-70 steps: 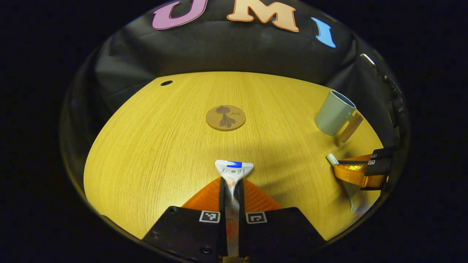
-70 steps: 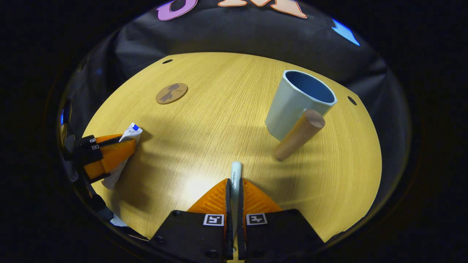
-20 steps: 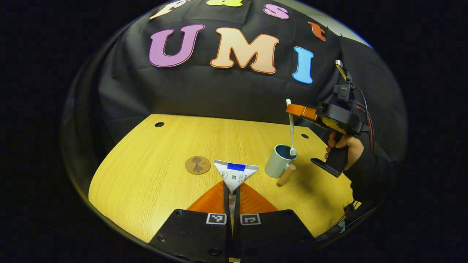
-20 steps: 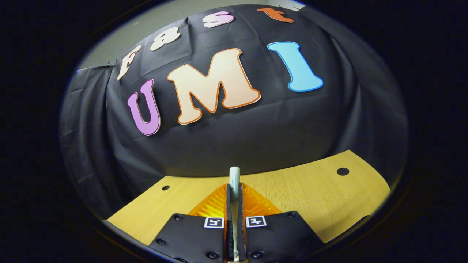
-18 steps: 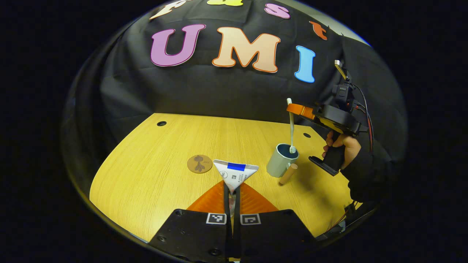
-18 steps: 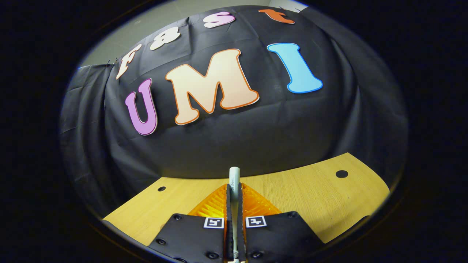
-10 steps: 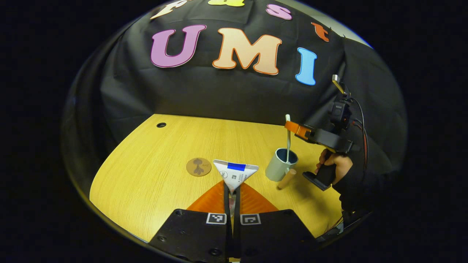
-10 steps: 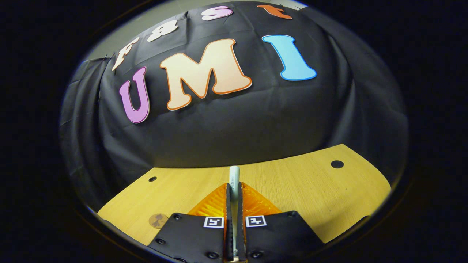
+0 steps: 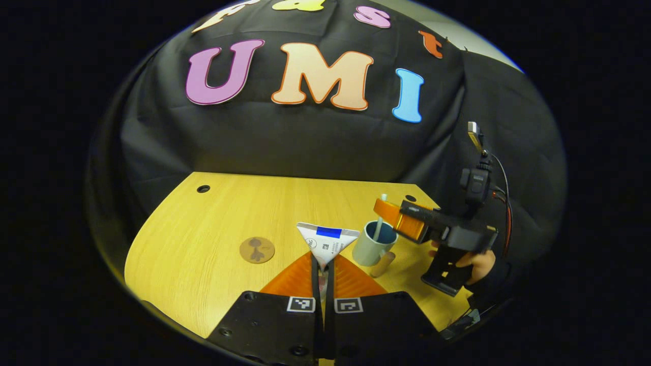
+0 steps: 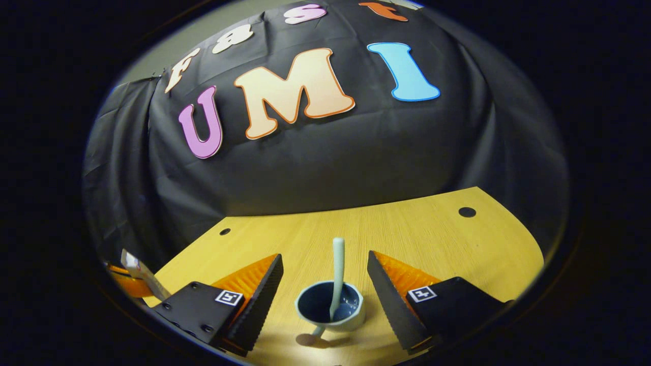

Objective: Put the toothbrush and toothpaste on the desktop into the cup, then pick up the cup and place it on the coaster on the desktop.

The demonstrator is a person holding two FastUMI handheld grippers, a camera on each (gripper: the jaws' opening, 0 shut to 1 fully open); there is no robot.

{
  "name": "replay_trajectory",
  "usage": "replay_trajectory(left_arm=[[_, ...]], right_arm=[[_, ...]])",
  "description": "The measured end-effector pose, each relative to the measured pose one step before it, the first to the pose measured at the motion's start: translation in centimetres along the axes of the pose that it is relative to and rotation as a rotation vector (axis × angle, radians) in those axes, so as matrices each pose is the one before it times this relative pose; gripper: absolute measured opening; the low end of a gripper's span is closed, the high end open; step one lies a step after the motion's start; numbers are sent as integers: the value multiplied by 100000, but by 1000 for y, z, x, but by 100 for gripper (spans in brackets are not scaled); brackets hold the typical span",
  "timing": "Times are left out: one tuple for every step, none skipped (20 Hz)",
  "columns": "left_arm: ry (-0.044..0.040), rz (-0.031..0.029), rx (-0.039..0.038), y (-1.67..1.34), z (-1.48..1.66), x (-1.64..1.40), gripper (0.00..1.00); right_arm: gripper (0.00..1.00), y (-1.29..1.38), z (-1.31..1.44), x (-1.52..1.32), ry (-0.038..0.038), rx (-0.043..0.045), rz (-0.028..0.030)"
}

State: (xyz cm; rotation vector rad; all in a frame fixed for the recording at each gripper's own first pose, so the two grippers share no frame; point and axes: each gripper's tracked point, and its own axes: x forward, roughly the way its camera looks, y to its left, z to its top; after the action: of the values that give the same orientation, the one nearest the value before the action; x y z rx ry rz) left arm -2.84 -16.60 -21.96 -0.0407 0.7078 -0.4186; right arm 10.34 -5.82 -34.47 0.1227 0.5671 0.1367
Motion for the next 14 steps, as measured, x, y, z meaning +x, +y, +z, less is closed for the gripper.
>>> replay_trajectory(left_arm=[[-394,-1239,719,-369,416,450,0],[-466,-1323,697,-465,428,401,0],[-1035,-1361,736,-455,556,422,0],[-452,-1355,582,-459,494,465,0],[-604,-1232,389,-389,377,461,0],[-610,-1296,340,-494,568,638,0],[-489,-1071,436,-380,399,514,0],[-632,-934,440,-385,437,591,0],[-727,-1041,488,-474,432,535,0],[-921,-1003,386,-431,606,589,0],[-712,-1015,276,-375,397,674,0],[-525,-1036,5,-432,412,645,0],[-431,-938,-340,-359,194,729,0],[414,-803,-214,-397,51,668,0]], right_arm=[[99,-457,-427,-944,509,-785,-538],[99,-386,-596,-994,706,-389,-398],[99,-510,-482,-913,655,-102,-575],[99,-507,-578,-896,1015,166,-535],[99,-386,-558,-753,1047,295,-341],[99,-535,-556,-831,1053,145,-742],[99,-421,-494,-614,965,0,-651],[99,-402,-560,-693,993,53,-649],[99,-304,-415,-411,807,228,-308],[99,-350,-435,-472,756,76,-639],[99,-263,-306,-350,753,517,-324],[95,-282,-244,-565,309,698,-501],[99,-276,-103,-309,55,547,-559],[99,-305,-258,-421,228,517,-592]])
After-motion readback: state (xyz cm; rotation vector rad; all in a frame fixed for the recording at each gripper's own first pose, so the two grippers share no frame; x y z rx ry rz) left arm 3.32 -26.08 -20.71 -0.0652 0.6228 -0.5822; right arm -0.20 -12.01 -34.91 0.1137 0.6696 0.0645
